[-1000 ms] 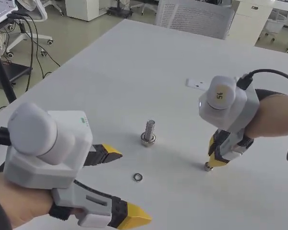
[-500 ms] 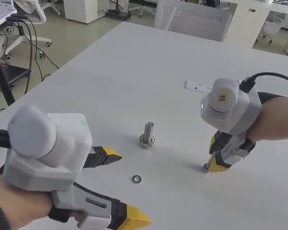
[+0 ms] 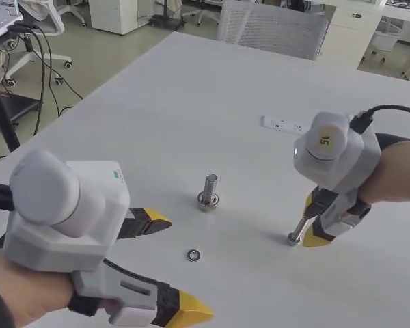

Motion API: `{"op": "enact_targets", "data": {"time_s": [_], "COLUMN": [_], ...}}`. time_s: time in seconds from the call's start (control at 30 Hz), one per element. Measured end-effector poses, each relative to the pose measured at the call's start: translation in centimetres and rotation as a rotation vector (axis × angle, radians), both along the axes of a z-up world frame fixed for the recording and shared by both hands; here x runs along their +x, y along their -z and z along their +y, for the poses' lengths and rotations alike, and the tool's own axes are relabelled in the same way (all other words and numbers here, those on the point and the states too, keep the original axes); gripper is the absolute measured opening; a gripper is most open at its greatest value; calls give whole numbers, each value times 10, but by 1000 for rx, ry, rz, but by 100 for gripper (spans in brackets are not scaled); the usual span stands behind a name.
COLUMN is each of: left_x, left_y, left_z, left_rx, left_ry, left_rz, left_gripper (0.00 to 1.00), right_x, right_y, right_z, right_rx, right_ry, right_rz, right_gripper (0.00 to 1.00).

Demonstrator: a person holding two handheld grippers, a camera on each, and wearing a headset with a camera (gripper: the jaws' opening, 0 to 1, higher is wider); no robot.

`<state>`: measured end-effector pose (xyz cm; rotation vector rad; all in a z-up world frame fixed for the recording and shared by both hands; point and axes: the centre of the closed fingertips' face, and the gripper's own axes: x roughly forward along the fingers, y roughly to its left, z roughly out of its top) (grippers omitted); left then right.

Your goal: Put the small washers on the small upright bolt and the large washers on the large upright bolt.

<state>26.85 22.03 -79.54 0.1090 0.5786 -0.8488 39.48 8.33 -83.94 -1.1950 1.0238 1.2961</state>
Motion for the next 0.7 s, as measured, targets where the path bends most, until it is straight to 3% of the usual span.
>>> {"op": "enact_targets", "data": {"time_s": [0.7], "left_x": [-1], "left_y": [0], "left_z": [-1], "left_rx": [0], "left_ry": [-1], "left_rz": [-7], "left_gripper": [77], "right_x": [-23], "right_y": [2], "right_z": [-15], "right_rx": [10], "right_ry": [40], "right_rz": [16], "right_gripper": [30]}}
